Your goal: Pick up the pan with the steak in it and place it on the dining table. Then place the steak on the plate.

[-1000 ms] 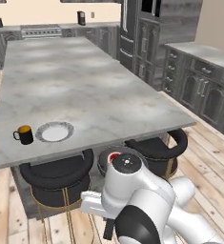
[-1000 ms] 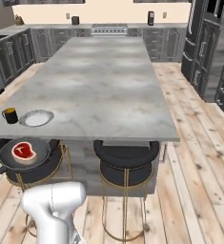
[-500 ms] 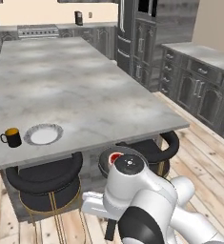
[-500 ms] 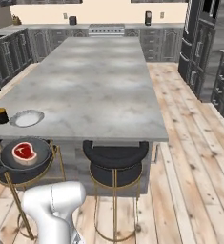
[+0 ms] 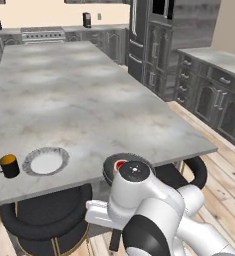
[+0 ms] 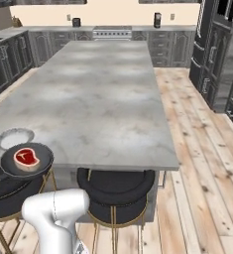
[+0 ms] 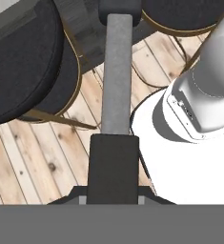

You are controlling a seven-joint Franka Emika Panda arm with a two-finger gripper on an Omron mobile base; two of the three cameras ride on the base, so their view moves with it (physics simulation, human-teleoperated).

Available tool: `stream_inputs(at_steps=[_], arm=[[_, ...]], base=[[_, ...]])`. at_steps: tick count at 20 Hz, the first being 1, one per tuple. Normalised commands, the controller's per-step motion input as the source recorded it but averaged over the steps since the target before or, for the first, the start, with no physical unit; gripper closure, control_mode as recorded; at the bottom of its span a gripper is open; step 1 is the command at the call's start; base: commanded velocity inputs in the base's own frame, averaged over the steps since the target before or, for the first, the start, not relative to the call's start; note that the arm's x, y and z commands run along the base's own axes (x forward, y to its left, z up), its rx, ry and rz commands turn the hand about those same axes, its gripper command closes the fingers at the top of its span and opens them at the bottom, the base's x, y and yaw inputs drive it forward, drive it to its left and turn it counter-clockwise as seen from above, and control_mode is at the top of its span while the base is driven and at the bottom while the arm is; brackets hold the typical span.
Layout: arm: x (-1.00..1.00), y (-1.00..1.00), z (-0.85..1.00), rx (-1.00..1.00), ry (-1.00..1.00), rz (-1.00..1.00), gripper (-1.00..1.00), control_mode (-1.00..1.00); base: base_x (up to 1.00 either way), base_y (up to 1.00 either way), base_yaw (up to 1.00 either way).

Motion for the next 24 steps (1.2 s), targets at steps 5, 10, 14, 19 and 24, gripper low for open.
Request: stream_inputs(at_steps=[5,10,14,19,24], arm=[[0.0,0.0,0.0,0.0,0.0,0.0,1.0,1.0],[0.0,0.0,0.0,0.0,0.0,0.0,1.0,1.0],[0.02,0.0,-0.01,0.0,0.0,0.0,1.0,-1.0],[0.67,-0.04,-0.03,0.0,0.0,0.0,1.0,-1.0],[0.79,-0.06,-0.06,0.01,0.0,0.0,1.0,-1.0]], base=[[0.33,-0.1,0.03],[0.28,-0.02,0.0],[0.06,0.0,0.0],[0.0,0.0,0.0],[0.0,0.0,0.0]])
